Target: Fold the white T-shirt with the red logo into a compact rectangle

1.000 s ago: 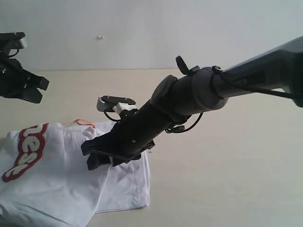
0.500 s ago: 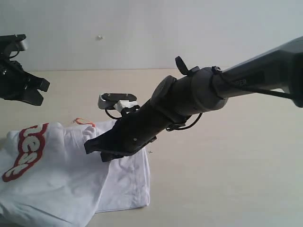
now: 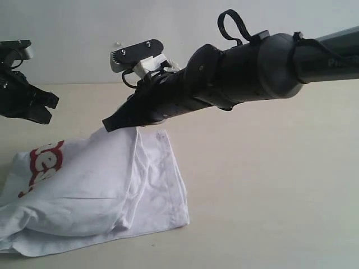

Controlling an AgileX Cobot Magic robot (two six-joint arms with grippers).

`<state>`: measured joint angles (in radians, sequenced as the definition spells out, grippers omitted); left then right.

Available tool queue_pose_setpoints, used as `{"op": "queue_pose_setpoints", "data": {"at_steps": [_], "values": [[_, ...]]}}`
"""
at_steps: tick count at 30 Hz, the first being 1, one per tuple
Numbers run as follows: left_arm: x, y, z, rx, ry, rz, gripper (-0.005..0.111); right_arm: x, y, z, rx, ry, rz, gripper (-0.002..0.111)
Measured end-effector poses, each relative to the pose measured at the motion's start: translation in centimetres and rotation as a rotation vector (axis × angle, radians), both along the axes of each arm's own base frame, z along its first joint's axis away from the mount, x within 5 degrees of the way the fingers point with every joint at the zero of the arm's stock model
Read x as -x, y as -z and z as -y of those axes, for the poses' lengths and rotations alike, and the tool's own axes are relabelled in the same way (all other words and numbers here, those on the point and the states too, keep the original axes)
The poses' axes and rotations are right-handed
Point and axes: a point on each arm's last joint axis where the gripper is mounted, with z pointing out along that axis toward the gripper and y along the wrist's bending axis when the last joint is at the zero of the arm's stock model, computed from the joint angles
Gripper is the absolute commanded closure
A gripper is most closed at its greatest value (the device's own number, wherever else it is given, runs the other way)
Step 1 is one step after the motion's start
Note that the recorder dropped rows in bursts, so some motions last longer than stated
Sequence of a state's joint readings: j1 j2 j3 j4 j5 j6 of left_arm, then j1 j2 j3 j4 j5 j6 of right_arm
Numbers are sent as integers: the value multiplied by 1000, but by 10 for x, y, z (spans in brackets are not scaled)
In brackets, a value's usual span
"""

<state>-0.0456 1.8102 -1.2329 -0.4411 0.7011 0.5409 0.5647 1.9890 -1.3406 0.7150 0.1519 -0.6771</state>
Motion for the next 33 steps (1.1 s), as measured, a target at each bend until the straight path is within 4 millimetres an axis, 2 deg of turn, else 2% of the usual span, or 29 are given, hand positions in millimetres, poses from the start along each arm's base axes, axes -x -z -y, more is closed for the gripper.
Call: {"op": "queue_pose_setpoints", "data": {"at_steps": [6, 14, 17, 22, 24, 29, 33], "values": [[0, 0, 0, -1, 1, 2, 107, -4, 1, 1, -4, 39, 38, 108], [5, 8, 4, 18, 88, -70, 107, -12, 31, 12, 46, 60, -56, 106], [7, 19, 10, 46, 143, -131, 107, -15, 42, 21, 71, 69, -107, 91], [11, 45, 23, 33, 233, -247, 107, -11, 53, 34, 108, 50, -261, 45], [14, 57, 27, 9, 268, -299, 107, -8, 55, 36, 119, 37, -312, 38], [18, 85, 24, -94, 262, -440, 107, -7, 40, 35, 98, 35, -321, 39], [19, 91, 20, -127, 225, -481, 107, -22, 18, 30, 25, 87, -237, 43]]}}
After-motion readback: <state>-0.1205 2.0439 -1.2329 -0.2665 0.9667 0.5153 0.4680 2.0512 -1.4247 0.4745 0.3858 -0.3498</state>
